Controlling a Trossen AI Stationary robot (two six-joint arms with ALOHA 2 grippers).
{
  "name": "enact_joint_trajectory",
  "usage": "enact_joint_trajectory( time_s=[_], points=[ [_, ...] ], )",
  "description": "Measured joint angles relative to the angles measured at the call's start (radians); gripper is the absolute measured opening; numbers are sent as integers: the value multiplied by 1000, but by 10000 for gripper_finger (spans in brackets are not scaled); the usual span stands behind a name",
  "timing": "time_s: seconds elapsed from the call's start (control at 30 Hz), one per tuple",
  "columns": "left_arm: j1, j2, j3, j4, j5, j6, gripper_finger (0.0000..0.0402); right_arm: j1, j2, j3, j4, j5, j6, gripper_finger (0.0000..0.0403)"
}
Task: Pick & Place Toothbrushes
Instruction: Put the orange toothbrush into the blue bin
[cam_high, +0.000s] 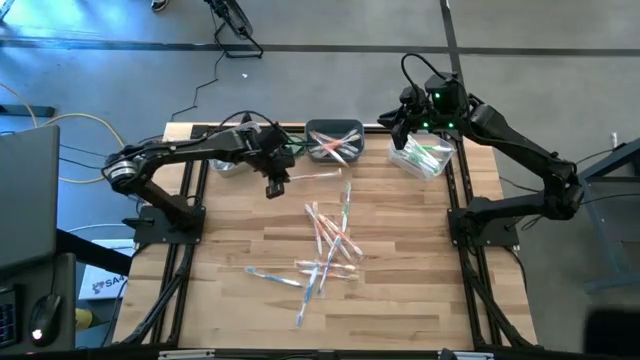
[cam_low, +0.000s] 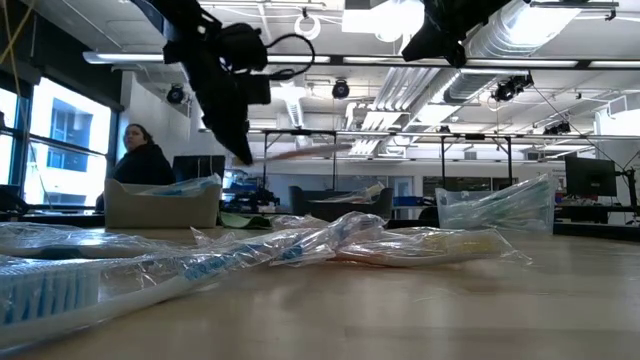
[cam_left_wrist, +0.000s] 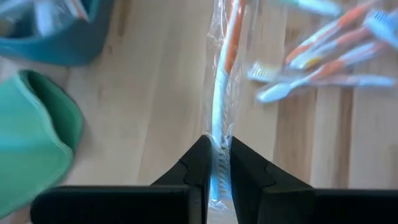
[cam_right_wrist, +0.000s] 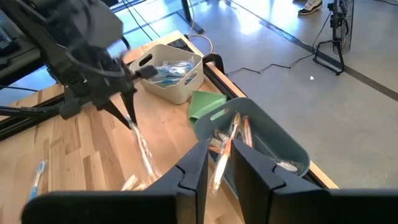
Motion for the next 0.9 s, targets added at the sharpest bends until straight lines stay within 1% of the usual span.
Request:
enact_joint_trajectory(
  time_s=[0.17,0.3,0.37,0.47,0.57,0.7,0.9],
  points=[
    [0,-51,14,11,-1,-60,36,0,0,0,0,0,0,62],
    [0,-50,94,10,-6,-63,19,0,0,0,1,0,0,62],
    [0,-36,142,18,-30,-50,10,0,0,0,1,0,0,62],
    [10,-19,202,8,-70,-33,9,0,0,0,1,0,0,62],
    [41,-18,245,16,-74,-37,19,0,0,0,1,0,0,62],
    [88,-17,261,17,-76,-43,21,0,0,0,1,0,0,62],
    [139,-2,264,77,-77,-83,16,0,0,0,1,0,0,62]
  ],
)
